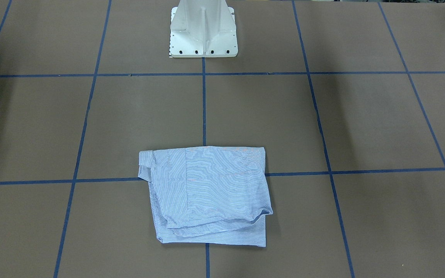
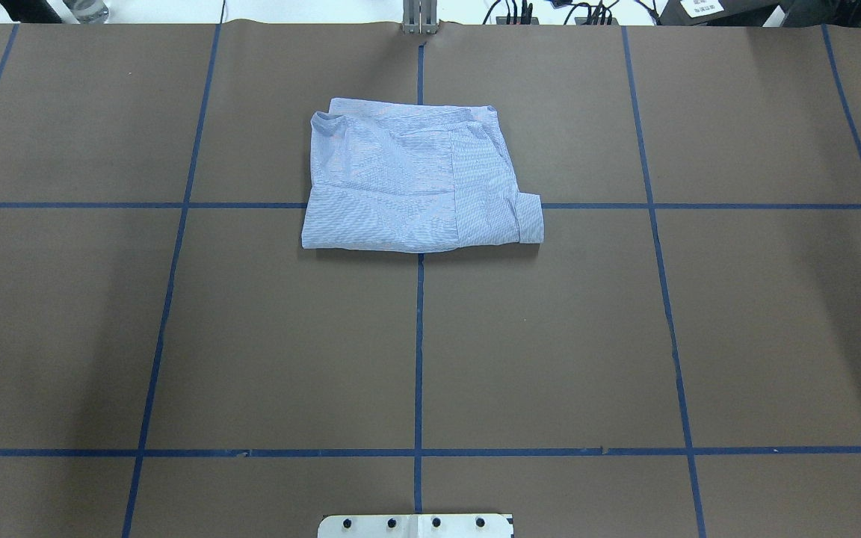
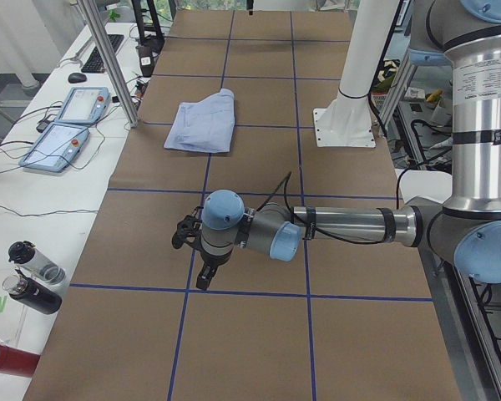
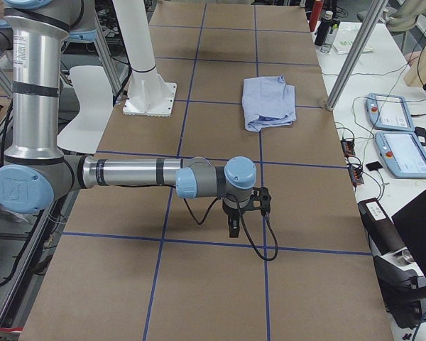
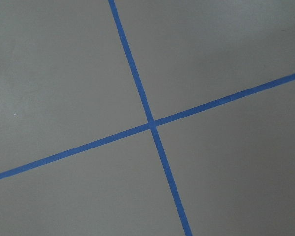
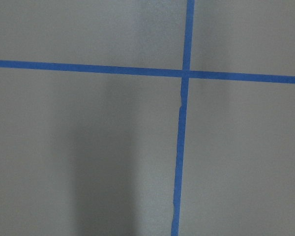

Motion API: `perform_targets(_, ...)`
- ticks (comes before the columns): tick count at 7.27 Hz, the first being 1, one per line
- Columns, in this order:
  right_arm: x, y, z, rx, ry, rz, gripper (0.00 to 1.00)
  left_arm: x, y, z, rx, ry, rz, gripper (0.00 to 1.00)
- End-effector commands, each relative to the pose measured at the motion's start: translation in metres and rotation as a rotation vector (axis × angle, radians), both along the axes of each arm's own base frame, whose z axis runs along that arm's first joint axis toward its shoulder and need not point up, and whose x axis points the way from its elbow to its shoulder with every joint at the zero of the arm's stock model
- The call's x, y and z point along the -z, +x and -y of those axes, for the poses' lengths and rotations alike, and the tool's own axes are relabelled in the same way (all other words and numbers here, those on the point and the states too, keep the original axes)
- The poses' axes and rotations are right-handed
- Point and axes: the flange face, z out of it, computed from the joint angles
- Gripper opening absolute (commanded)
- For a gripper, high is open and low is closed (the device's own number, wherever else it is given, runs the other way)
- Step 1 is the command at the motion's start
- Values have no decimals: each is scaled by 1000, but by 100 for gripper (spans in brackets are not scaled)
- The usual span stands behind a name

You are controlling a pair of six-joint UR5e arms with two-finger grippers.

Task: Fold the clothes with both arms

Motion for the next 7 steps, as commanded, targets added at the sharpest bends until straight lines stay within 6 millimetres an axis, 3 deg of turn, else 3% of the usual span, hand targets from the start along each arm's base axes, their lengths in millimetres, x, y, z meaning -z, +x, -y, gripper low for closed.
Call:
perform_targets(1, 0, 0, 0, 2, 3, 0, 100, 0, 0, 0, -2, 1, -3, 100)
perform_targets(7, 1, 1, 1, 2, 11, -9, 100, 6, 1, 2, -5, 22, -4, 100)
